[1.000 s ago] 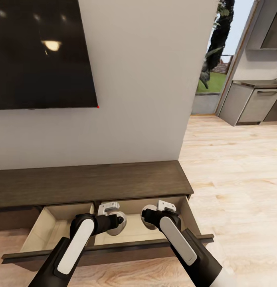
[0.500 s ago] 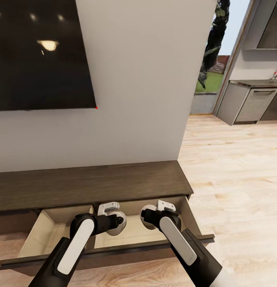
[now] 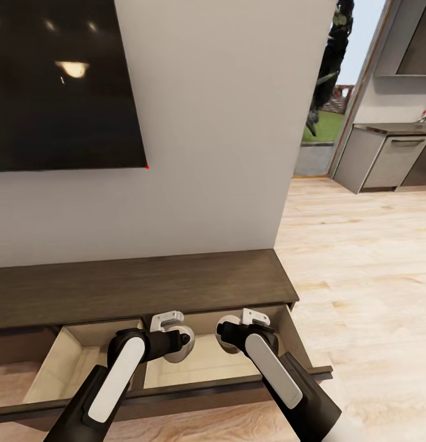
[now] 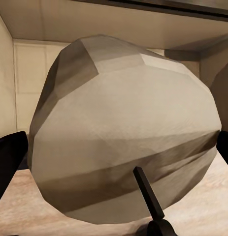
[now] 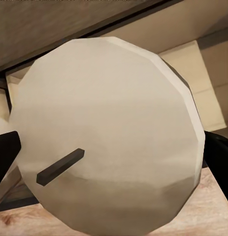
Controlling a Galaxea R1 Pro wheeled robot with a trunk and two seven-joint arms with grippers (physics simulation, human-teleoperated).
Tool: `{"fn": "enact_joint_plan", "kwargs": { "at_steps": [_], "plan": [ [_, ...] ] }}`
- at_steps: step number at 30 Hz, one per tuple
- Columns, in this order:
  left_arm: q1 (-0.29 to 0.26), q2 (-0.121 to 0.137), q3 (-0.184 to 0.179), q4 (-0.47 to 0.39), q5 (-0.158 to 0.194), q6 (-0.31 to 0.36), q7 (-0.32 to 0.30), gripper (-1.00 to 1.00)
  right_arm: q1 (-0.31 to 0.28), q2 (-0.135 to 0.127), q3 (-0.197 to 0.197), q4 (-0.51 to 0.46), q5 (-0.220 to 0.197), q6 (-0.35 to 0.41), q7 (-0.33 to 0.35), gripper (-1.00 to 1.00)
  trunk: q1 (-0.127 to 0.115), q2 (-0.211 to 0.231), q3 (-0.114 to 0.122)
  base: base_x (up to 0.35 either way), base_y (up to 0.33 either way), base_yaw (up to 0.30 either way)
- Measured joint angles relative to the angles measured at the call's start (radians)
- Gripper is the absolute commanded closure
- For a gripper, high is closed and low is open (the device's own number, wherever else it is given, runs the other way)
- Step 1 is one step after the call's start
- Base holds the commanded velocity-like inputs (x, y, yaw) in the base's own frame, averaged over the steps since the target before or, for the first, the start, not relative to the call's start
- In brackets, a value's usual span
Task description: Place each of the two pumpkins and all three candles from the living room inside a cabinet in the living room (use any cabinet), then make sure every cabinet is closed, and position the cauldron so it is next to a table in the living room.
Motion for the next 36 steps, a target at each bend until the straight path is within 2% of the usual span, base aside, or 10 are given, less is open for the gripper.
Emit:
{"fn": "enact_joint_plan", "kwargs": {
  "at_steps": [6,16,36],
  "plan": [
    [0.000,0.000,-0.002,0.000,0.000,-0.001,0.000,1.00,0.000,0.000,0.000,0.000,0.000,0.000,0.000,1.00,0.000,0.000,0.000,0.000,0.000,0.000],
    [0.000,-0.001,-0.011,0.002,-0.005,-0.006,0.001,1.00,0.000,0.000,0.000,0.000,0.000,0.001,0.003,1.00,0.038,-0.070,-0.031,0.000,0.000,0.000],
    [0.000,-0.003,-0.024,0.029,-0.003,-0.116,0.003,1.00,0.000,0.003,0.001,0.001,0.000,-0.001,0.005,1.00,0.115,-0.210,-0.094,0.000,0.000,0.000]
  ]
}}
